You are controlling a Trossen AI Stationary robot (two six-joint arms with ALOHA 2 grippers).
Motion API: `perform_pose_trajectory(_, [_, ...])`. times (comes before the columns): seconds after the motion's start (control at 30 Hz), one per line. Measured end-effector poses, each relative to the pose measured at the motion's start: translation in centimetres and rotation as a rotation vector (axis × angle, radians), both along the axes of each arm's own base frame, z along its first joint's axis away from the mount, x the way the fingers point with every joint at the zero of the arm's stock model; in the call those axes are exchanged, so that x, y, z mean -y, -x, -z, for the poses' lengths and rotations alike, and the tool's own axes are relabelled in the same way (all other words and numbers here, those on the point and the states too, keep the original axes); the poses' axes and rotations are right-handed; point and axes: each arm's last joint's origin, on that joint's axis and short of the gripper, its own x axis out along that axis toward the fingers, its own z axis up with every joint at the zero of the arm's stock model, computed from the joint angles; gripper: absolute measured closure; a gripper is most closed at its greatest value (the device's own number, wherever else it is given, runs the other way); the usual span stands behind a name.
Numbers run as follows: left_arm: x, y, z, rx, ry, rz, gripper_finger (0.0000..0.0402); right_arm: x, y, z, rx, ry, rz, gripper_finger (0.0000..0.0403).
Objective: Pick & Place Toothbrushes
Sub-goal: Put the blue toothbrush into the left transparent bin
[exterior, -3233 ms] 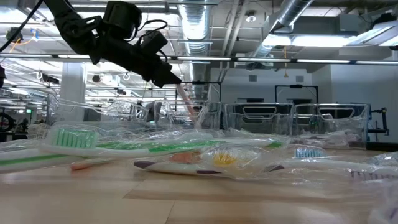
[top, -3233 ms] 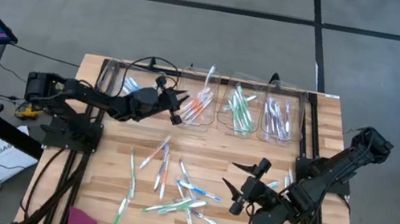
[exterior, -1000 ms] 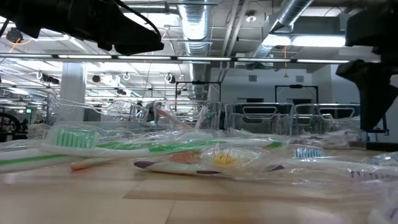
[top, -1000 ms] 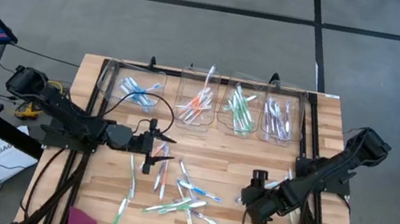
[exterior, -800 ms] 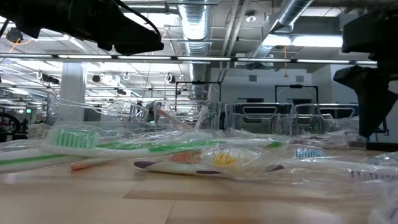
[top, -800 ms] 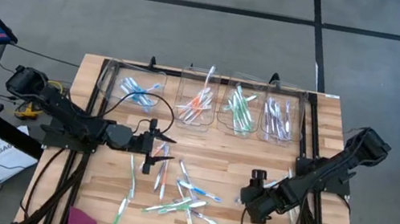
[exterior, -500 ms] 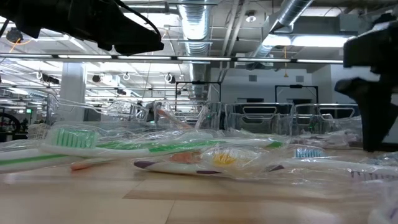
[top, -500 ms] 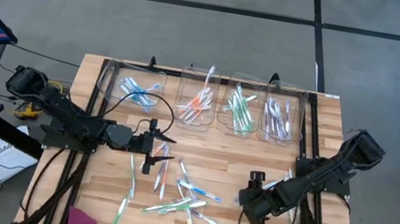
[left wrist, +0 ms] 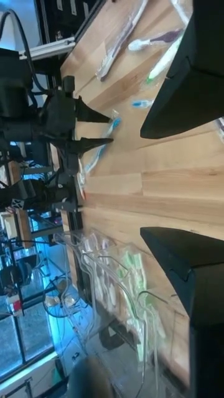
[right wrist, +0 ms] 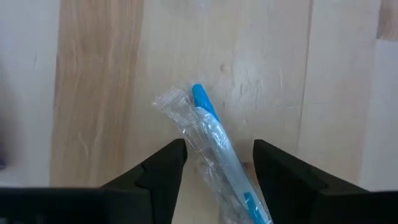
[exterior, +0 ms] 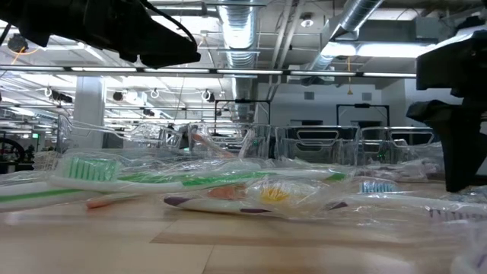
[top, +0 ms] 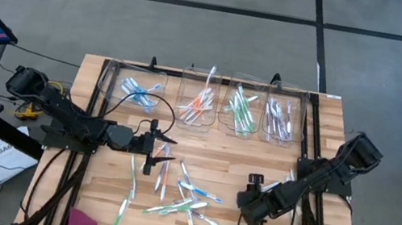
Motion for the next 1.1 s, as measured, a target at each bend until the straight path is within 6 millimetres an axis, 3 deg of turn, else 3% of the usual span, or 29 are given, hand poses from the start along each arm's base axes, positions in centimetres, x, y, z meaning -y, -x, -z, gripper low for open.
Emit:
perform_pose_trajectory(0.27, [0.0,0.0,0.0,0.000,0.017,0.004,0.0165,0.3,-0.3,0.0,-0.030,-0.061,0.020,0.0272])
perform_pose_trajectory(0.57, [0.0,0.0,0.0,-0.001,0.017,0.004,0.0165,0.3,-0.5,0.0,-0.027,-0.078,0.006,0.0387])
perform_pose_trajectory(0.87, [0.0,0.2,0.4,-0.015,0.014,0.005,0.0165,0.2,-0.8,-0.2,-0.006,-0.081,0.022,0.0392])
perform_pose_trajectory(1.1, [-0.2,0.6,1.3,-0.036,0.062,-0.007,0.0165,-0.7,-2.5,-1.8,0.098,-0.036,0.043,0.0392])
